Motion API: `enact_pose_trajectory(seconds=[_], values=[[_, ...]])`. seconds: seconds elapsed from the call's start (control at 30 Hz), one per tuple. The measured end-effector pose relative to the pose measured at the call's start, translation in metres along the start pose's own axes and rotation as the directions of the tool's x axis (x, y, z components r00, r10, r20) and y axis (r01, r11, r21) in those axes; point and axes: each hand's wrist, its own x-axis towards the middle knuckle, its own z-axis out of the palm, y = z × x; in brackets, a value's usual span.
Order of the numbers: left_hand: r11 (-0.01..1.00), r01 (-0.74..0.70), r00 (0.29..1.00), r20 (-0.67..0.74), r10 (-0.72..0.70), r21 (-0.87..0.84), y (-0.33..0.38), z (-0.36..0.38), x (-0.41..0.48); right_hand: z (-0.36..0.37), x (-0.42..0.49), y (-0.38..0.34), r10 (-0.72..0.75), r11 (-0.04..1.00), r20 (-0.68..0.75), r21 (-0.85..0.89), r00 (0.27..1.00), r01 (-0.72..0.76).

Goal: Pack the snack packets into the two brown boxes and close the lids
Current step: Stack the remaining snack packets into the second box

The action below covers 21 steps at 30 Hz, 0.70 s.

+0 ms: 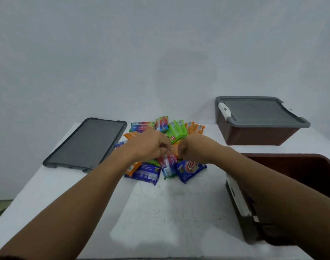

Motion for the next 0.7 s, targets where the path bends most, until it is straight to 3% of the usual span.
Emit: enact_pose_trajectory(seconds=[0.13,0.3,0.57,0.7], values=[[0.973,-0.081,0.989,0.139,0.052,0.217,-0.017,0.013,0.011,0.012,0.006,-0.004,0.048,0.990,0.106,-0.138,0.993,-0.034],[0.872,-0.226,0.917,0.396,0.041,0.434,-0.022,0.031,0.020,0.029,0.008,-0.001,0.047,0.957,0.166,-0.289,0.985,0.002],[0.812,-0.320,0.915,0.383,0.130,0.488,-0.032,0.039,0.032,0.034,0.011,0.000,0.070,0.919,0.199,-0.393,0.977,0.014],[0.881,-0.252,0.920,0.381,0.090,0.401,-0.029,0.031,0.029,0.019,0.008,-0.001,0.125,0.962,0.252,-0.266,0.960,-0.055]])
